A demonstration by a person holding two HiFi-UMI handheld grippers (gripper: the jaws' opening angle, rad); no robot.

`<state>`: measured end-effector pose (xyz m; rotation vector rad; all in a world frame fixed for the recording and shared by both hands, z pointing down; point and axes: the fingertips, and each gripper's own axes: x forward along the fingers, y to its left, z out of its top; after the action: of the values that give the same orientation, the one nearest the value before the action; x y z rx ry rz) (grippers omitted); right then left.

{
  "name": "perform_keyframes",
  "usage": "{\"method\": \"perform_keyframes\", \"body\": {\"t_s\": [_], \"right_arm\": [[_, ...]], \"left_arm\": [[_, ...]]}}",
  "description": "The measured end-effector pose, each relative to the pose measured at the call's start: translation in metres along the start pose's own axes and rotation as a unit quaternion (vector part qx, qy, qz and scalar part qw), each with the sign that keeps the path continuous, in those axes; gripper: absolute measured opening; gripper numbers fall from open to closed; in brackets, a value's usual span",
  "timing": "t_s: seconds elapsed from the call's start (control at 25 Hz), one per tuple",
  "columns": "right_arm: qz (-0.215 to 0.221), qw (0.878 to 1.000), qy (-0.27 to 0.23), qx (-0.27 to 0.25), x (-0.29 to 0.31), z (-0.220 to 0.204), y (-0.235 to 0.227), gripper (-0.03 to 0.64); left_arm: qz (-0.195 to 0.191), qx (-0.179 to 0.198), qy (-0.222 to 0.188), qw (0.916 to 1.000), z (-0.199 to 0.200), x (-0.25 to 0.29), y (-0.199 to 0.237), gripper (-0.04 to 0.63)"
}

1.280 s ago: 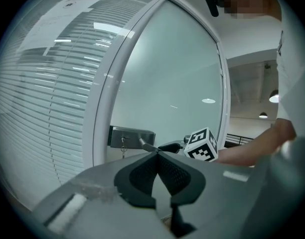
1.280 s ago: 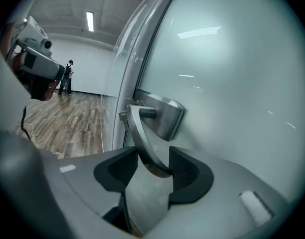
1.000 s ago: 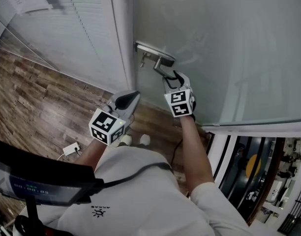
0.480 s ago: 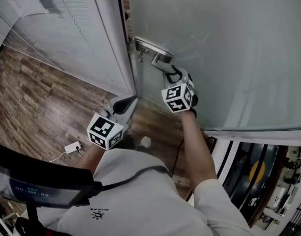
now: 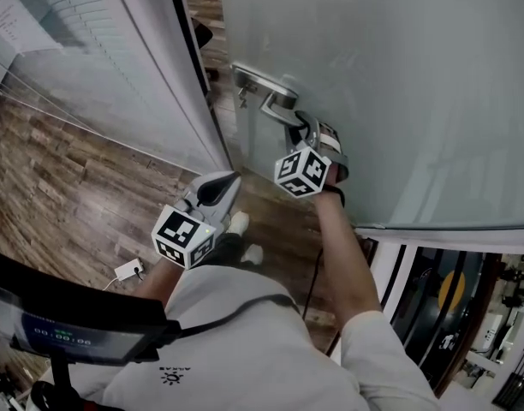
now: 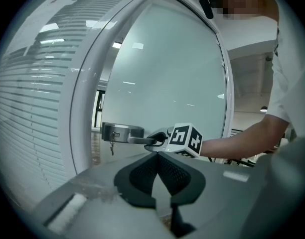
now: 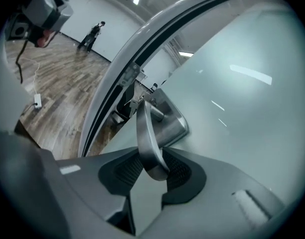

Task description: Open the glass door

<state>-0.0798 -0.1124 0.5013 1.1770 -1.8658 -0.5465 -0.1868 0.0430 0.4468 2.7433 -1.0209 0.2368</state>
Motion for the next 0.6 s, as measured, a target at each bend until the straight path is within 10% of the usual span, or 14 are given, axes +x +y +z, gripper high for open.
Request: {"method": "perform_keyframes", "body": {"t_s": [0.6], "right_arm": [[0.017, 0.998, 0.056, 0.004, 0.085, -0.041, -0.058, 0.094]], "left_arm": [[-0.147, 0.029, 0.008, 0.9887, 0.042, 0.133, 0.03, 0.005]]}}
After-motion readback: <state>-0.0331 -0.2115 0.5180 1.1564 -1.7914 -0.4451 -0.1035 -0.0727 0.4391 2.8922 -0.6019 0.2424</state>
